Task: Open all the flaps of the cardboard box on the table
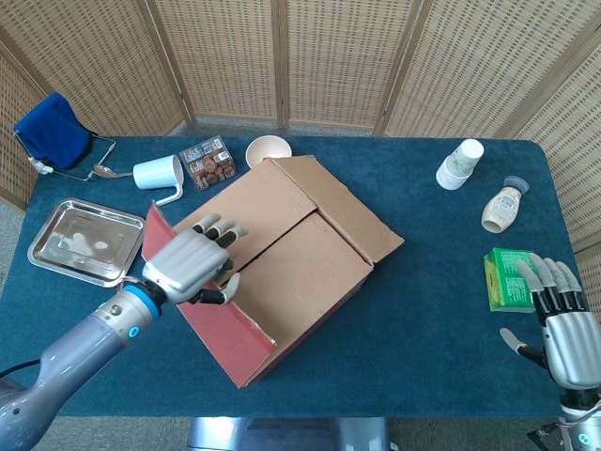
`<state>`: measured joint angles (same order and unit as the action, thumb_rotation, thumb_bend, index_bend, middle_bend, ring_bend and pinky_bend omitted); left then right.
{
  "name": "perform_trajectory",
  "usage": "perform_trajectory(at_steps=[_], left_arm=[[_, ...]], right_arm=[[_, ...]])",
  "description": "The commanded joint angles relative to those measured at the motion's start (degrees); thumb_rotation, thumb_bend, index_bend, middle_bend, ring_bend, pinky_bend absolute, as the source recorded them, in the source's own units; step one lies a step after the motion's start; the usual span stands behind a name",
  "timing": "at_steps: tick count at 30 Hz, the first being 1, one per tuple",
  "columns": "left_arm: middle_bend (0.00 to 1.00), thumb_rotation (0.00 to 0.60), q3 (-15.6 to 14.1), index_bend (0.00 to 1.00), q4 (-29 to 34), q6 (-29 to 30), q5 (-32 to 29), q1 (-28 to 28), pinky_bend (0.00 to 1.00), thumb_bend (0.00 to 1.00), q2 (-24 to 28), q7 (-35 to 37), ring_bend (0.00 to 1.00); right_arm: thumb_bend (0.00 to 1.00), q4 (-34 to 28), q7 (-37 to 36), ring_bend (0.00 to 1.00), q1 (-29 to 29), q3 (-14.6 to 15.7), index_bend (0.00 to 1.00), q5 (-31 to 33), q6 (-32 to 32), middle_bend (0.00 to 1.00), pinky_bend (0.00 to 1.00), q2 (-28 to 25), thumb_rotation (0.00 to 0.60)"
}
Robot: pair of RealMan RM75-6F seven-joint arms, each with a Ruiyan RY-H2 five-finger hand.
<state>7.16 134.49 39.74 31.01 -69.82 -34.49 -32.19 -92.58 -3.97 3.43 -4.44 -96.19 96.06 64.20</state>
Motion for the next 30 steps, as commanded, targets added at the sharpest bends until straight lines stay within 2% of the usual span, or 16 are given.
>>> perform_trajectory(at_steps=[1, 9, 13, 16, 26, 30], left_arm=[[0.10, 0.134, 1.2, 0.70, 0.5, -3.1, 3.8, 3.0, 0.00, 0.00, 3.1, 5.3, 0.00], [0.11, 0.137, 5.7, 0.70, 0.5, -9.5, 14.2, 10.6, 0.00, 0.00, 10.3, 19.1, 0.00], [0.11, 0.138, 7.2, 0.70, 0.5, -11.5, 18.7, 14.1, 0.00, 0.00, 12.7, 24.6, 0.00], [0.11, 0.138, 8.5, 0.70, 0.5, -11.8, 24.8, 18.1, 0.00, 0.00, 14.8, 29.3, 0.00], [0.12, 0.140, 10.0, 0.70, 0.2, -12.4, 36.7, 25.0, 0.00, 0.00, 16.9, 39.7, 0.00], [0.12, 0.136, 9.6, 0.70, -0.4, -13.7, 42.2, 27.6, 0.00, 0.00, 17.2, 43.2, 0.00]], right_arm=[[0.07, 0.0, 0.1, 0.00, 0.0, 0.1, 0.00, -0.1, 0.0, 0.00, 0.00, 0.1, 0.600], [0.07, -0.1, 0.2, 0.00, 0.1, 0.0, 0.00, 0.1, -0.2, 0.00, 0.00, 0.1, 0.600], [0.07, -0.1, 0.3, 0.00, 0.1, 0.0, 0.00, 0.1, -0.2, 0.00, 0.00, 0.1, 0.600], [0.07, -0.2, 0.7, 0.00, 0.2, 0.1, 0.00, -0.2, -0.5, 0.00, 0.00, 0.2, 0.600], [0.07, -0.3, 1.3, 0.00, 0.3, 0.1, 0.00, -0.2, -0.5, 0.00, 0.00, 0.5, 0.600], [0.07, -0.3, 1.2, 0.00, 0.4, 0.0, 0.00, -0.1, -0.5, 0.00, 0.00, 0.4, 0.600]])
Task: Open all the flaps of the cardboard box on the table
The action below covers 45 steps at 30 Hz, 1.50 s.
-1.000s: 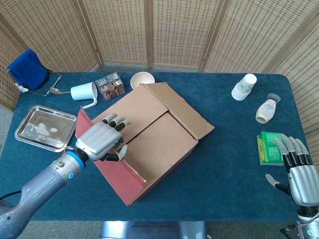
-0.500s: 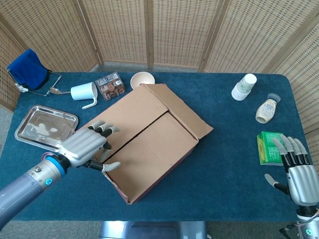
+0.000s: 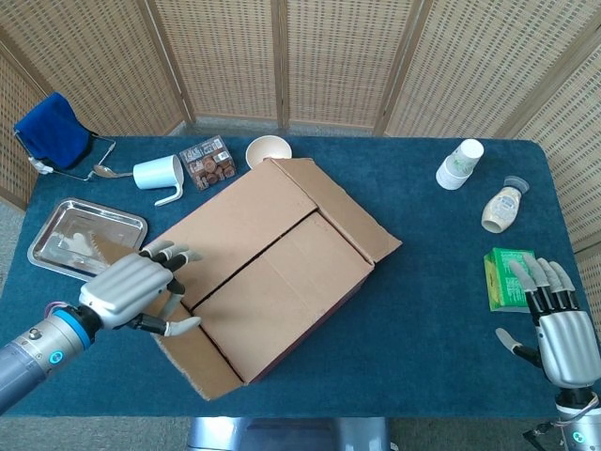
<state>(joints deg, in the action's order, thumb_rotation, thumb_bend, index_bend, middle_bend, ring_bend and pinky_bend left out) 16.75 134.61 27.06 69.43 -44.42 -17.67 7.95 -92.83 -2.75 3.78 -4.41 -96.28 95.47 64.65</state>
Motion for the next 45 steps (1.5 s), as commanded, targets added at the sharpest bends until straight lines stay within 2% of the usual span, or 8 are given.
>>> perform_trajectory(at_steps=[1, 11, 15, 21, 29, 45], left_arm=[[0.12, 0.137, -0.1, 0.70, -0.6, -1.1, 5.0, 2.7, 0.00, 0.00, 0.3, 3.8, 0.00], [0.12, 0.145, -2.2, 0.70, -3.5, -0.6, 13.9, 6.8, 0.00, 0.00, -1.3, 8.3, 0.00], [0.12, 0.147, -3.4, 0.70, -5.2, -0.9, 15.7, 7.8, 0.00, 0.00, -2.5, 9.3, 0.00], [0.11, 0.150, -5.9, 0.70, -9.4, -1.2, 16.7, 8.9, 0.00, 0.00, -7.3, 9.2, 0.00], [0.06, 0.153, -8.6, 0.64, -14.9, 5.5, 18.0, 11.7, 0.00, 0.00, -14.5, 3.6, 0.00], [0.05, 0.164, -11.5, 0.69, -17.9, 10.9, 14.7, 13.0, 0.00, 0.00, -18.8, -8.1, 0.00]], right_arm=[[0.07, 0.0, 0.0, 0.00, 0.0, 0.0, 0.00, -0.1, 0.1, 0.00, 0.00, 0.0, 0.600], [0.07, -0.1, 0.1, 0.00, 0.0, 0.1, 0.00, -0.1, 0.0, 0.00, 0.00, 0.0, 0.600], [0.07, -0.1, 0.0, 0.00, 0.0, 0.1, 0.00, -0.1, 0.0, 0.00, 0.00, -0.1, 0.600], [0.07, -0.2, 0.0, 0.00, 0.0, 0.1, 0.00, -0.3, 0.0, 0.00, 0.00, -0.1, 0.600], [0.07, -0.3, 0.0, 0.00, 0.1, 0.3, 0.00, -0.3, -0.3, 0.00, 0.00, -0.1, 0.600], [0.07, -0.4, -0.6, 0.00, 0.2, 0.4, 0.00, -0.4, -0.3, 0.00, 0.00, -0.2, 0.600]])
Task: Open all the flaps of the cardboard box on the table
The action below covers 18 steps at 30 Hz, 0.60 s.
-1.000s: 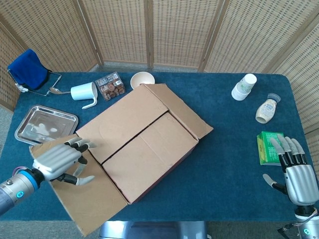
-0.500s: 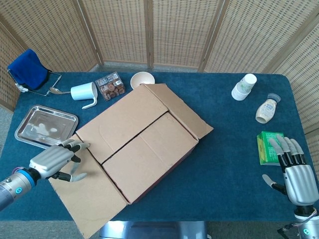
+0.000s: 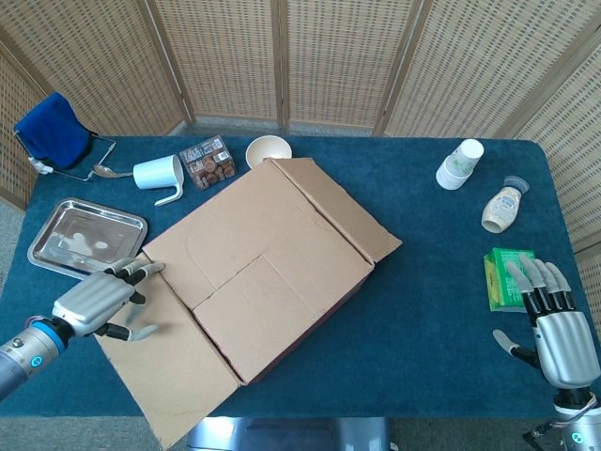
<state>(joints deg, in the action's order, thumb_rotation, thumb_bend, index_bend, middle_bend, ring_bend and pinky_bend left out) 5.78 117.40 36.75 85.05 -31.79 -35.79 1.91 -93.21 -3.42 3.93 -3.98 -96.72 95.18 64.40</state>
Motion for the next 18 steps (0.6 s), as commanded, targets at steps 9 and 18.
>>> perform_trajectory(at_steps=[9, 18], left_arm=[[0.00, 0.164, 1.3, 0.58, -2.3, 11.0, 0.2, 1.6, 0.00, 0.00, -3.1, -3.7, 0.00], [0.00, 0.166, 2.5, 0.50, -2.4, 14.4, 5.1, -0.4, 0.00, 0.00, -5.4, -7.0, 0.00]], right_arm=[[0.07, -0.1, -0.1, 0.00, 0.2, 0.1, 0.00, 0.1, -0.5, 0.00, 0.00, 0.1, 0.600], [0.07, -0.2, -0.1, 0.00, 0.2, 0.2, 0.00, 0.0, -0.6, 0.00, 0.00, 0.1, 0.600]])
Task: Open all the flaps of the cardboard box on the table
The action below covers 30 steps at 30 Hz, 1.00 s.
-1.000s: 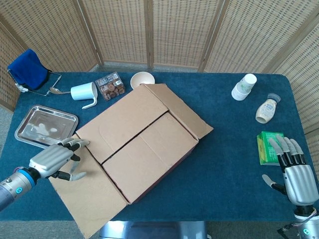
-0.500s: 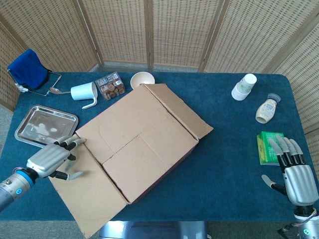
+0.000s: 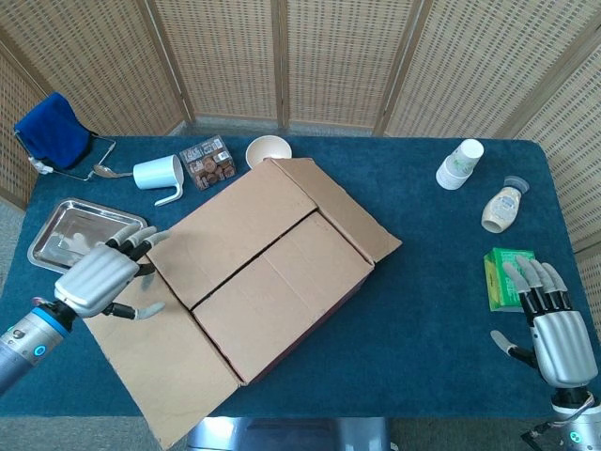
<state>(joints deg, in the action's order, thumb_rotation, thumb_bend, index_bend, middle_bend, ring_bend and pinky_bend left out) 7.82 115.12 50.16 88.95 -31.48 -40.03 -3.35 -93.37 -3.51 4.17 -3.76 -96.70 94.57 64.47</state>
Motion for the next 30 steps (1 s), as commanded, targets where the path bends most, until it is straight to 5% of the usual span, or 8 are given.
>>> perform_trajectory(at_steps=[1, 11, 17, 23, 30], left_arm=[[0.00, 0.169, 0.5, 0.48, -0.1, 1.2, 1.4, -0.9, 0.00, 0.00, -1.6, -2.6, 0.00], [0.00, 0.166, 2.5, 0.19, 2.4, -1.1, -4.8, -5.6, 0.00, 0.00, -7.0, -19.2, 0.00], [0.00, 0.172, 3.1, 0.18, 2.6, -1.9, -9.8, -8.9, 0.00, 0.00, -12.2, -27.5, 0.00], [0.00, 0.371, 2.5, 0.12, 2.8, -1.4, -14.8, -11.2, 0.00, 0.00, -15.7, -35.4, 0.00], [0.00, 0.430, 1.1, 0.09, 3.5, 0.3, -18.5, -13.3, 0.00, 0.00, -17.4, -43.8, 0.00]], right_arm=[[0.07, 0.0, -0.1, 0.00, 0.0, 0.0, 0.00, 0.0, 0.0, 0.00, 0.00, 0.0, 0.600], [0.07, -0.2, -0.4, 0.00, 0.0, 0.0, 0.00, -0.1, 0.2, 0.00, 0.00, -0.2, 0.600], [0.07, -0.2, -0.9, 0.00, -0.1, 0.0, 0.00, -0.1, 0.4, 0.00, 0.00, -0.4, 0.600], [0.07, -0.2, -1.6, 0.00, -0.2, 0.0, 0.00, 0.0, 0.5, 0.00, 0.00, -0.6, 0.600], [0.08, -0.3, -2.2, 0.00, -0.2, -0.1, 0.00, 0.0, 0.7, 0.00, 0.00, -0.8, 0.600]])
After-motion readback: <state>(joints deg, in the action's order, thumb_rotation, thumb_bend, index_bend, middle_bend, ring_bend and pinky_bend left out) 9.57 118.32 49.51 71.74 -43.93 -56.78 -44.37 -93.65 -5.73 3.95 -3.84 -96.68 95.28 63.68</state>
